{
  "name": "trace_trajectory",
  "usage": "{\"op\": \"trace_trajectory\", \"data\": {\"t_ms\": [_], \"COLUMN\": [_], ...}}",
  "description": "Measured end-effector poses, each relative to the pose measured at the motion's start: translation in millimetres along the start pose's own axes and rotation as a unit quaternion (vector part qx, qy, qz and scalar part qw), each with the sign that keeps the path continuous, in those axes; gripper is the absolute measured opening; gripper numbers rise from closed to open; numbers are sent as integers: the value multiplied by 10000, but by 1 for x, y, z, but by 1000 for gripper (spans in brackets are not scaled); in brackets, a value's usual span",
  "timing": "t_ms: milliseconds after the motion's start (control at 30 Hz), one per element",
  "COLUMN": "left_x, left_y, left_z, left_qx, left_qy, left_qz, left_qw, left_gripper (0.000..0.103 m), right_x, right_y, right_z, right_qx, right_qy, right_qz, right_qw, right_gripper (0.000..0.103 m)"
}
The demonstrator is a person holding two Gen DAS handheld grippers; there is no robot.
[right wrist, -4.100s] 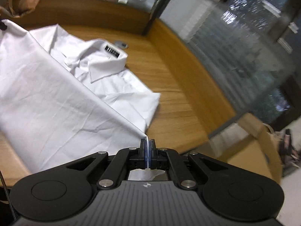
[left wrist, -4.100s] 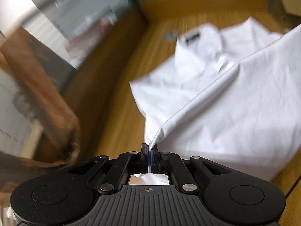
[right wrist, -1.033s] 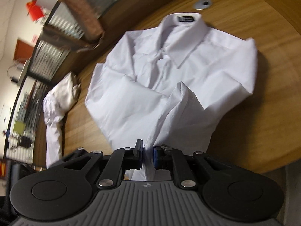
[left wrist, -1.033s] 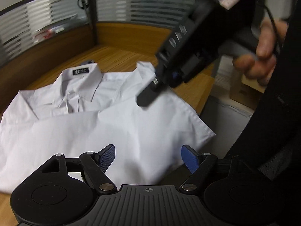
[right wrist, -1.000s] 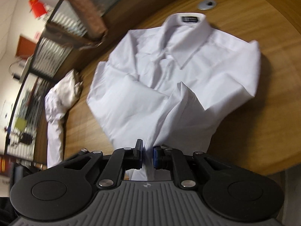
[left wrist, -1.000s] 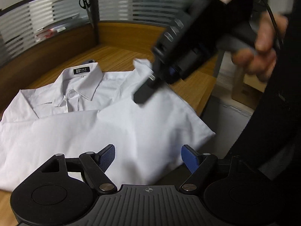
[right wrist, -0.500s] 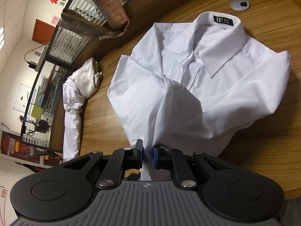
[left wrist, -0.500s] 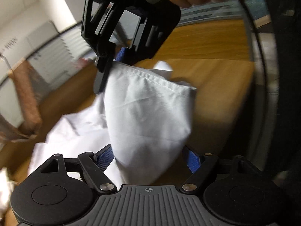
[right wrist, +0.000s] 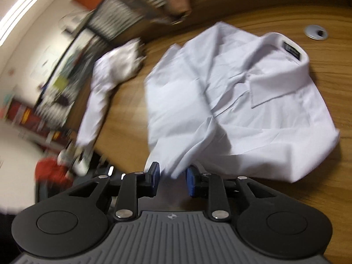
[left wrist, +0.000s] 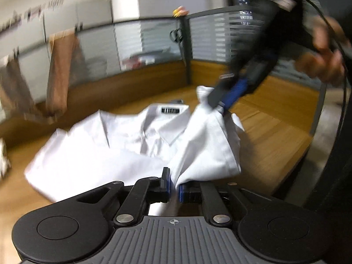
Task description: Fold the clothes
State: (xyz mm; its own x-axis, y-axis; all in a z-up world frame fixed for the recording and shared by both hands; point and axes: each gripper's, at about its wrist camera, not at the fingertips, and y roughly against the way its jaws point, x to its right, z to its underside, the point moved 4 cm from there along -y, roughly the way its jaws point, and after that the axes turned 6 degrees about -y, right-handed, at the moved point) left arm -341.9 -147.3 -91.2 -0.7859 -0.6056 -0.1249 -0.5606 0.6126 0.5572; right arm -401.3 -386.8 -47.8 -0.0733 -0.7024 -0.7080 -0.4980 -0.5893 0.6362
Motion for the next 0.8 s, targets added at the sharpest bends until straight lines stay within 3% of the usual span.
{"op": "trace_trajectory", "data": {"t_ms": [33, 100, 133, 267, 367, 467, 567, 633, 667, 700, 800], "left_x": [-7, -19, -26, -41, -52, -59, -57, -48, -42, -37, -21], "left_y": [4, 11, 15, 27, 34, 39, 39, 41, 41, 42, 39], "left_z": [3, 9, 13, 22, 24, 23, 26, 27, 28, 29, 32], "left_qx": [-63, -169, -223, -401, -513, -539, -568, -594, -581, -553, -524], "left_qy": [146, 389, 510, 706, 875, 849, 492, 138, 29, -57, -272], "left_qz": [68, 155, 198, 308, 436, 471, 384, 370, 391, 419, 511], "left_qw": [9999, 9990, 9983, 9962, 9939, 9938, 9964, 9975, 9975, 9976, 9969], "left_gripper": [10, 10, 10, 10, 10, 11, 12, 14, 18, 22, 28], "right_x": [3, 10, 14, 30, 36, 37, 40, 41, 42, 41, 37], "right_y": [7, 17, 21, 11, -6, -25, -43, -50, -53, -55, -53], "right_z": [4, 14, 19, 40, 57, 75, 84, 85, 84, 82, 73], "right_qx": [-36, 37, 72, -112, -294, -490, -765, -908, -980, -1046, -1060], "right_qy": [173, 711, 1007, 2261, 3299, 4435, 5229, 5444, 5523, 5436, 5239], "right_qz": [-14, 318, 539, 1470, 1924, 2090, 2198, 2235, 2247, 2219, 2186], "right_qw": [9998, 9970, 9934, 9629, 9237, 8702, 8200, 8034, 7968, 8027, 8164], "right_gripper": [34, 57, 61, 64, 68, 71, 70, 58, 37, 21, 8]}}
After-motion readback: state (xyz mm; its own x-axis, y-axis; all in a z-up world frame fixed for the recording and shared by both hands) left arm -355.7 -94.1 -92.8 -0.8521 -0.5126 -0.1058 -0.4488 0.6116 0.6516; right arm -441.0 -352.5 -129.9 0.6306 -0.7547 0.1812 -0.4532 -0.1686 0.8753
